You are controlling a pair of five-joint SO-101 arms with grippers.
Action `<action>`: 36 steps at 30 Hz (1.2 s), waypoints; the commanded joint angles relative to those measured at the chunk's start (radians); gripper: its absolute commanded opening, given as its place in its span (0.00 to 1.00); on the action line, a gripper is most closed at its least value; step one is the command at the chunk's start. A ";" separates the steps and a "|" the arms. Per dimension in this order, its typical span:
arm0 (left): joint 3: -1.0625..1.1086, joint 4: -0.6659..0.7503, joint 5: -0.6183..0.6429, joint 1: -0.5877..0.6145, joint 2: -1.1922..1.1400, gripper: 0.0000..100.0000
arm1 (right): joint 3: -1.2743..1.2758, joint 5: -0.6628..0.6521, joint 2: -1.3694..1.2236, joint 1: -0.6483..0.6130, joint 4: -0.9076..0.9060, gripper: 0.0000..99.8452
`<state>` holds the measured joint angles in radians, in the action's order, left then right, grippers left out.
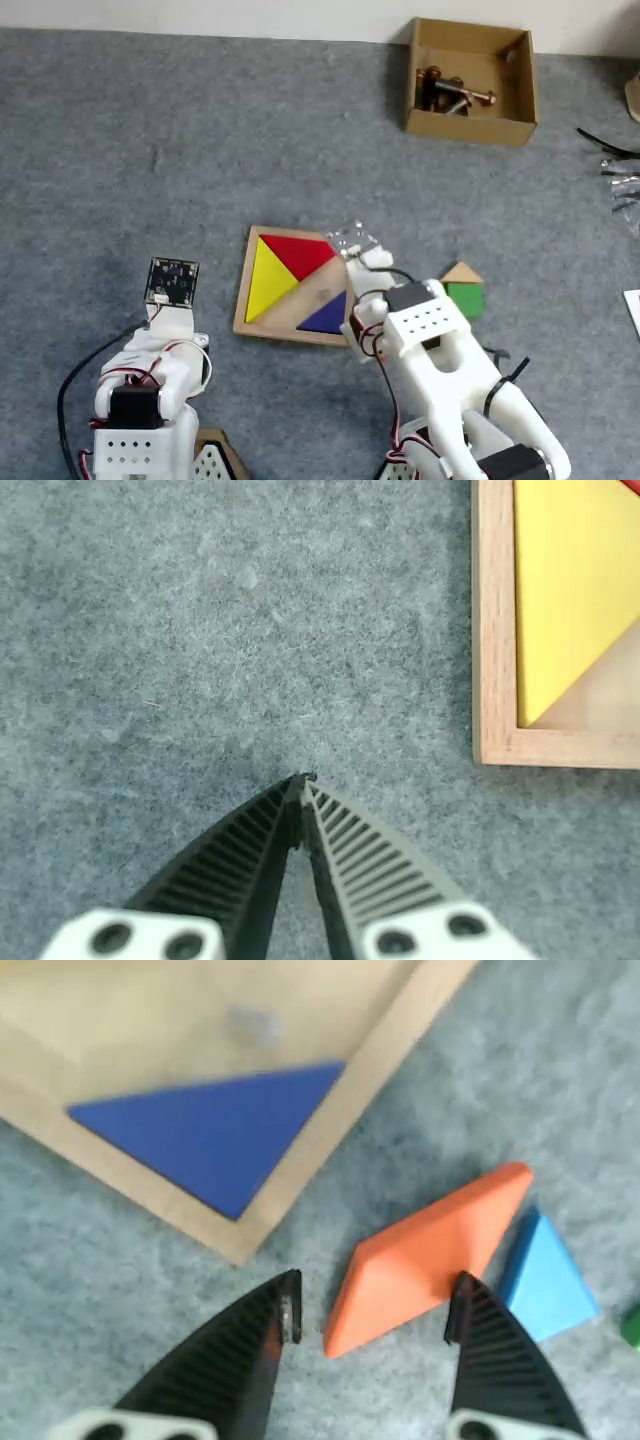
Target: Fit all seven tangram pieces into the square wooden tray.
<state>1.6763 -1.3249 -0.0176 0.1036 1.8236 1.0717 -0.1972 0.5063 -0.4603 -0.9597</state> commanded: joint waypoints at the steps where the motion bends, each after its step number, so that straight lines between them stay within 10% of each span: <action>1: 0.018 -0.003 0.002 -0.012 0.010 0.01 | 0.002 0.014 0.033 -0.012 0.021 0.22; 36: 0.018 -0.003 0.002 -0.012 0.010 0.01 | -0.021 0.014 -0.272 0.062 0.105 0.22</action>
<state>1.6763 -1.3249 -0.0176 0.1036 1.8236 1.0595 -0.1926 0.3084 -0.4358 -0.8723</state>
